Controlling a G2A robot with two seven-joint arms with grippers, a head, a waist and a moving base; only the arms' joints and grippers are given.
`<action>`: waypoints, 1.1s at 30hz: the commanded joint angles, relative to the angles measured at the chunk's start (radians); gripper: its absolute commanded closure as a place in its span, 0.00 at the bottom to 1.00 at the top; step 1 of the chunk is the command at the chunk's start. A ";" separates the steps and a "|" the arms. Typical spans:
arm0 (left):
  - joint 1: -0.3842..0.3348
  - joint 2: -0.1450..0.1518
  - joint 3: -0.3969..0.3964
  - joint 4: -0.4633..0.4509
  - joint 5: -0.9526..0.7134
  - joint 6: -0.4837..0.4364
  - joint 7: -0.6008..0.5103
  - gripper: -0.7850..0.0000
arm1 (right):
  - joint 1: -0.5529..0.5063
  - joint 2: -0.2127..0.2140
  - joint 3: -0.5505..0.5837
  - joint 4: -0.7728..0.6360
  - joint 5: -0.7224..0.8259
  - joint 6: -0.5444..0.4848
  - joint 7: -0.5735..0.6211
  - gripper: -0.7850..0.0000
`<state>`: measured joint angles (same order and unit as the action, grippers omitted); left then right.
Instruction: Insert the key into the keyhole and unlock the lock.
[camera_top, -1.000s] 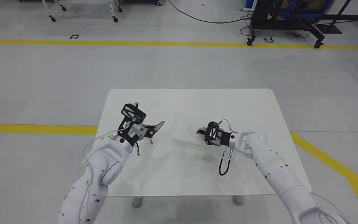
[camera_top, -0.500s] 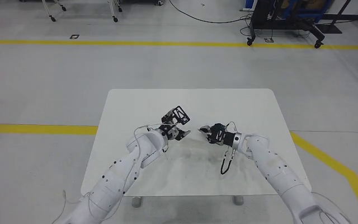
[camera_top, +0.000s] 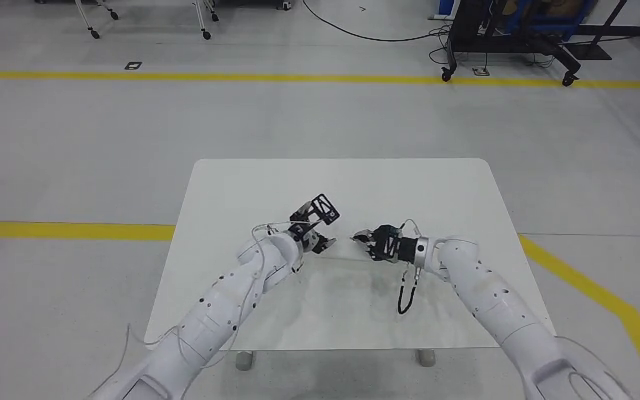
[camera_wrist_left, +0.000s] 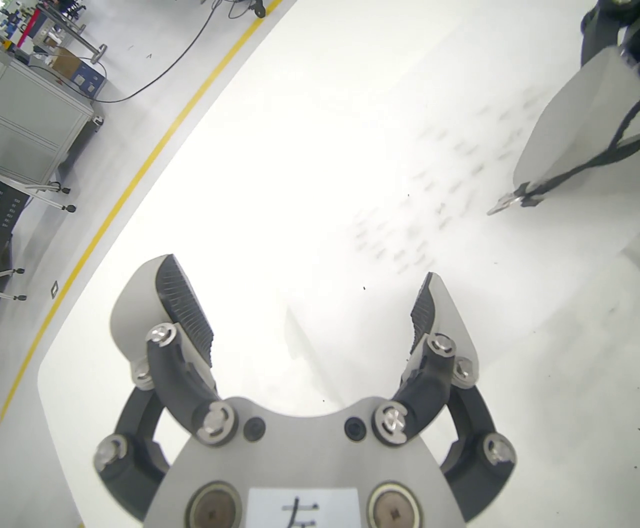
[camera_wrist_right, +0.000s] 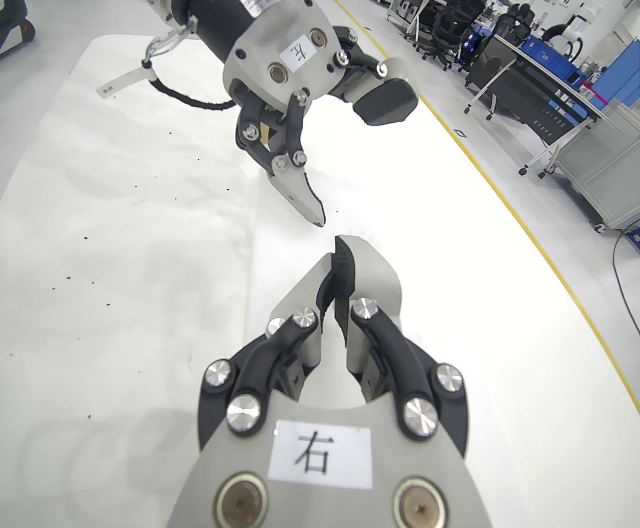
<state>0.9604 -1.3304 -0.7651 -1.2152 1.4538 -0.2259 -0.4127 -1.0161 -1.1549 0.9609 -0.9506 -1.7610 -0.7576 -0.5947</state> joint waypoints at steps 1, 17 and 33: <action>-0.007 -0.008 0.015 0.032 0.003 0.001 0.005 0.00 | 0.002 0.000 0.001 0.007 0.010 0.007 -0.004 1.00; 0.007 -0.003 -0.129 0.009 -0.052 0.111 0.182 0.00 | 0.007 -0.001 0.090 0.083 0.367 -0.166 -0.081 1.00; 0.146 0.022 -0.353 -0.033 -0.462 0.004 0.389 0.00 | -0.008 -0.019 0.082 0.088 0.541 -0.230 -0.021 1.00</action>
<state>1.0805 -1.3106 -1.0741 -1.2598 1.2382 -0.1524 -0.0751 -1.0209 -1.1673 1.0457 -0.8676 -1.2924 -0.9590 -0.6247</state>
